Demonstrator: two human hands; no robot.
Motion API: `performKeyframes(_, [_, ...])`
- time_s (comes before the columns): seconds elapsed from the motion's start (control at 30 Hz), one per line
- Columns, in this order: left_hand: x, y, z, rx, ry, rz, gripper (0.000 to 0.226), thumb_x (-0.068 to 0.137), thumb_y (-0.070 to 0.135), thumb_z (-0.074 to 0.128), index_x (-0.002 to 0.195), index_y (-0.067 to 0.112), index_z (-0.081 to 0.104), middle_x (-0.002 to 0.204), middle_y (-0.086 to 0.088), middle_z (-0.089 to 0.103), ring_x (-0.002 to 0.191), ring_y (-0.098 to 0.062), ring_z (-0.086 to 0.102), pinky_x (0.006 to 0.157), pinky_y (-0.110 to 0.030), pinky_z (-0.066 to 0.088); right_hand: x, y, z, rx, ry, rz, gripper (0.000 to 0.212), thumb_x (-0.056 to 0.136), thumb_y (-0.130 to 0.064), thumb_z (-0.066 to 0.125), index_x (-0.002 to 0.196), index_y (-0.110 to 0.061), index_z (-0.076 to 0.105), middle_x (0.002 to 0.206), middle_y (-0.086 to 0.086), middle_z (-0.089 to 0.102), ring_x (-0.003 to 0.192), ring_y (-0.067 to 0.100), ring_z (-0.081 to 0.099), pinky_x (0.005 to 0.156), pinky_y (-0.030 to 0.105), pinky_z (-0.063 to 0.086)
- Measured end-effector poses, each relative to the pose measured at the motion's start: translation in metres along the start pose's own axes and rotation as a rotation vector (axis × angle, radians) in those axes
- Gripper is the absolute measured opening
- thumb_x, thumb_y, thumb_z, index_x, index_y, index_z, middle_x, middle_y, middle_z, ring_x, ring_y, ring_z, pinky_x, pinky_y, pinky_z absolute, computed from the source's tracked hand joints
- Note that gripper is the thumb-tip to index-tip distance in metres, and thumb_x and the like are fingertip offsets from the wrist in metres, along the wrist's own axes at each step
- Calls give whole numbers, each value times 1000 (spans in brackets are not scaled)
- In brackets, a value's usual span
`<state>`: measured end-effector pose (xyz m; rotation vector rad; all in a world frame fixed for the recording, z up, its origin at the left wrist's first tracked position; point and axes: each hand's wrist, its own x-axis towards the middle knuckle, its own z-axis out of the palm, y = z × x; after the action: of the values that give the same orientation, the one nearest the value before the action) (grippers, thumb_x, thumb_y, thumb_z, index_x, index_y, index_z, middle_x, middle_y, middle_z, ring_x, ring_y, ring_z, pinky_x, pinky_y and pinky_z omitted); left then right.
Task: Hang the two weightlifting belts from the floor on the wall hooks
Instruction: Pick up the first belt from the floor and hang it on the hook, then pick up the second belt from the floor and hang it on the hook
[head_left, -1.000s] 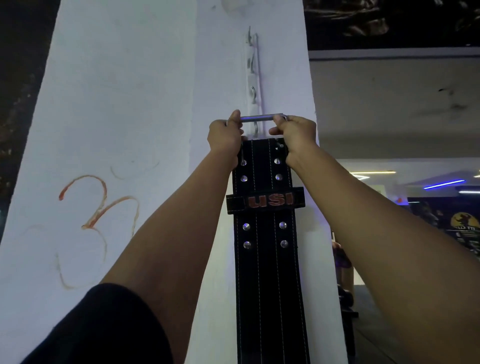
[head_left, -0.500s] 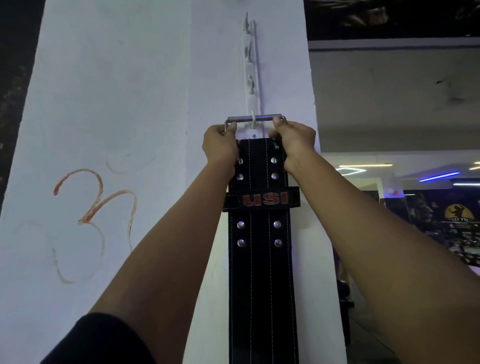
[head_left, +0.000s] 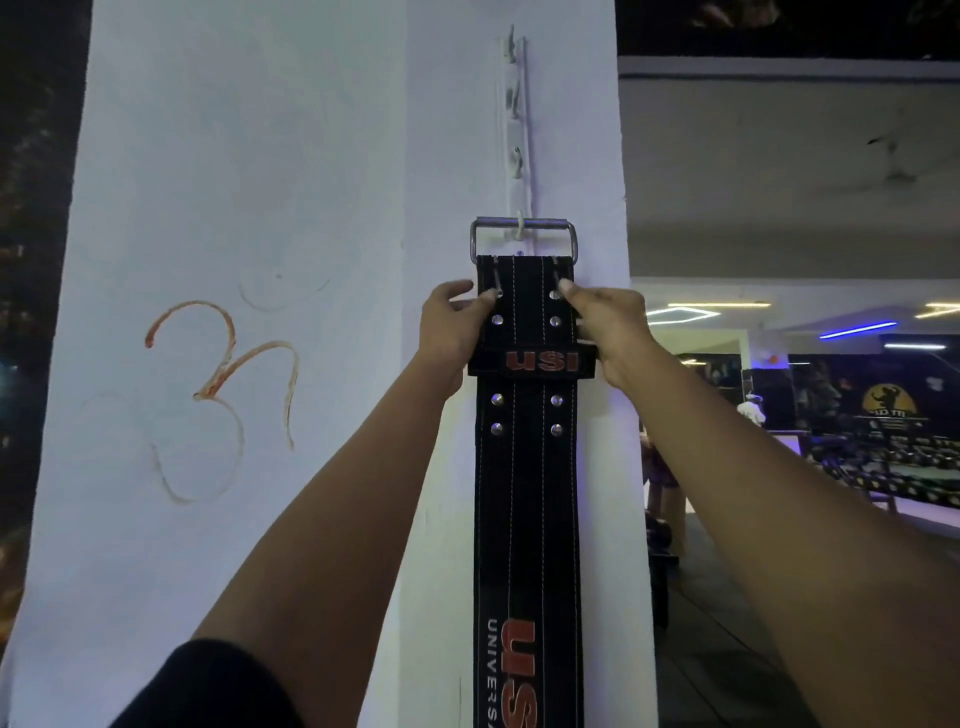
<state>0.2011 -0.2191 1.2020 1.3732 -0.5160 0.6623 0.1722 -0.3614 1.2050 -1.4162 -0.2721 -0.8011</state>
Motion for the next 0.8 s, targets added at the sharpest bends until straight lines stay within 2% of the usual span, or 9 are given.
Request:
performKeyframes(0.1, [-32, -1, -8, 8, -37, -47, 49, 86, 19, 64, 129, 5, 45, 123, -14, 60, 101, -27, 62, 84, -37, 52, -37, 0, -8, -32, 34, 38, 22, 83, -25, 68, 82, -4, 68, 104, 18, 69, 102, 31, 61, 103, 46, 45])
performKeyframes(0.17, [-57, 0, -14, 20, -52, -84, 49, 86, 20, 65, 129, 7, 47, 130, -13, 57, 116, -27, 57, 102, -41, 44, -60, 0, -15, -37, 73, 49, 42, 85, -21, 65, 107, 15, 60, 123, 31, 58, 114, 43, 55, 106, 45, 41])
performKeyframes(0.2, [-69, 1, -17, 21, -60, -95, 48, 86, 20, 64, 129, 7, 47, 132, -12, 56, 117, -25, 56, 104, -40, 42, -74, 0, -18, -37, 76, 50, 48, 86, -19, 64, 114, 18, 54, 128, 33, 54, 118, 45, 51, 107, 44, 40])
performKeyframes(0.3, [-110, 9, -26, -27, -91, -125, 42, 88, 18, 61, 127, 7, 48, 124, -10, 60, 104, -20, 58, 92, -32, 44, -114, -2, -24, -31, 76, 118, 34, 86, -15, 64, 113, 5, 61, 126, 21, 61, 118, 33, 57, 102, 40, 44])
performKeyframes(0.37, [-141, 16, -31, -37, -121, -153, 40, 89, 15, 59, 127, 8, 48, 116, -10, 61, 103, -22, 60, 85, -30, 46, -139, -4, -27, -20, 57, 173, 28, 87, -12, 62, 112, 0, 63, 115, 17, 66, 117, 33, 59, 99, 42, 46])
performKeyframes(0.43, [-170, 18, -39, -29, -148, -193, 41, 89, 11, 57, 129, 9, 47, 115, -12, 61, 106, -25, 60, 88, -33, 46, -165, -5, -29, -18, 30, 220, 23, 87, -10, 60, 109, -4, 64, 98, 9, 65, 103, 31, 62, 88, 38, 49])
performKeyframes(0.63, [-261, 4, -81, 7, -110, -327, 39, 90, 11, 55, 129, 8, 50, 108, -9, 59, 103, -25, 59, 95, -38, 47, -247, 18, -31, -14, -70, 356, 10, 88, -11, 56, 94, -11, 64, 101, 8, 63, 93, 25, 62, 75, 31, 52])
performKeyframes(0.73, [-309, -17, -108, 45, -81, -417, 36, 90, 14, 56, 125, 10, 53, 112, -11, 61, 103, -26, 61, 91, -37, 49, -294, 47, -27, -27, -123, 461, 7, 87, -13, 59, 87, -16, 64, 100, 9, 66, 89, 23, 64, 82, 39, 54])
performKeyframes(0.8, [-339, -34, -129, 61, -46, -478, 34, 89, 16, 57, 123, 10, 55, 112, -11, 62, 101, -26, 62, 91, -38, 50, -327, 70, -23, -35, -173, 533, 6, 87, -14, 60, 90, -16, 65, 99, 9, 66, 85, 23, 63, 81, 37, 54])
